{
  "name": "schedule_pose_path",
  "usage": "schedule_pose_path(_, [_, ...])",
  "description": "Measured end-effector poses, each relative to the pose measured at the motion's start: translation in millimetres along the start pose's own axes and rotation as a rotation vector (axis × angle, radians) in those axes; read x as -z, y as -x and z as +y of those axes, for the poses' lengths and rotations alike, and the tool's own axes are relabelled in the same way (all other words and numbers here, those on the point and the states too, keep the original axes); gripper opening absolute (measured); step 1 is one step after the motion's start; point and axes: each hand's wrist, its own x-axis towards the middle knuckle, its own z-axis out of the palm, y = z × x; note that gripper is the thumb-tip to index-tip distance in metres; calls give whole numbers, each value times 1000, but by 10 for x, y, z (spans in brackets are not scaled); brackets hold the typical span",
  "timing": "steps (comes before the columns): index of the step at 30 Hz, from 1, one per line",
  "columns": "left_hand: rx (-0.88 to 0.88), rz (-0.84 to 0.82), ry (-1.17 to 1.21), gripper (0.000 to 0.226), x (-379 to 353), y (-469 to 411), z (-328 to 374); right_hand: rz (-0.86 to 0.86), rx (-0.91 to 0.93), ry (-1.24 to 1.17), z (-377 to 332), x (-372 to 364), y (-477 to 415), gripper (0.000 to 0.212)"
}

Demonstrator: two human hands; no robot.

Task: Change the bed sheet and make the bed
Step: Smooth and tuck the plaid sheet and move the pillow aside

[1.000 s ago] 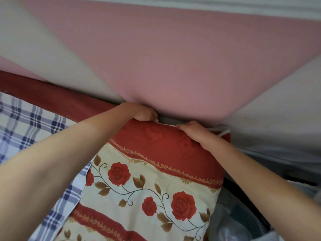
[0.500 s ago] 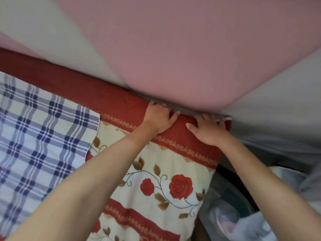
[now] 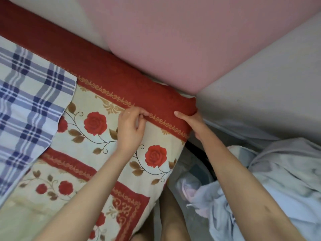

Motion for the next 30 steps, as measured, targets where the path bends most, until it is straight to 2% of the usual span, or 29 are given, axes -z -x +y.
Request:
schedule_pose_path(3, [269,64,108,24,153,566,-34,-112,-37,-73,-45,161,21,100])
schedule_pose_path(5, [422,101,166,27,198,849,-80,-283,-36,-15,-169,222,26,102])
schedule_pose_path(7, [529,109,220,29,208,1029,-153,-338,0,48,-291,199,-27,92])
schedule_pose_path(11, [620,58,228,30,170,1222,-271,-60,165,72,-142,141,-134,65])
schedule_pose_path(13, [648,30,234,27,130,1228,-319,84,207,81,8,114,-154,74])
schedule_pose_path(15, [651,44,231,23,102,1205,-326,221,200,42,140,32,-133,96])
schedule_pose_path(17, [675,127,248,20,66,1214,-257,362,158,-68,281,-87,-29,100])
schedule_pose_path(19, [770,337,274,18,7,1353,-149,422,63,-250,555,-190,152,77])
schedule_pose_path(21, [1035,663,351,16,-88,1664,-69,249,-91,-325,983,-315,457,60])
schedule_pose_path(23, [1433,959,483,19,-144,2109,-34,-18,-231,-283,1486,-451,856,63])
schedule_pose_path(24, [1621,1034,523,25,-178,2315,-37,-105,-292,-274,1710,-496,993,65])
schedule_pose_path(26, [1919,1084,660,42,-87,2930,-74,-219,-344,-302,2250,-689,1308,68])
schedule_pose_path(28, [1938,1132,1085,53,-44,3500,-245,-291,-358,-358,2670,-868,1502,74])
schedule_pose_path(30, [1863,1052,1468,41,116,4114,-482,-346,-371,-314,3012,-1085,1749,80])
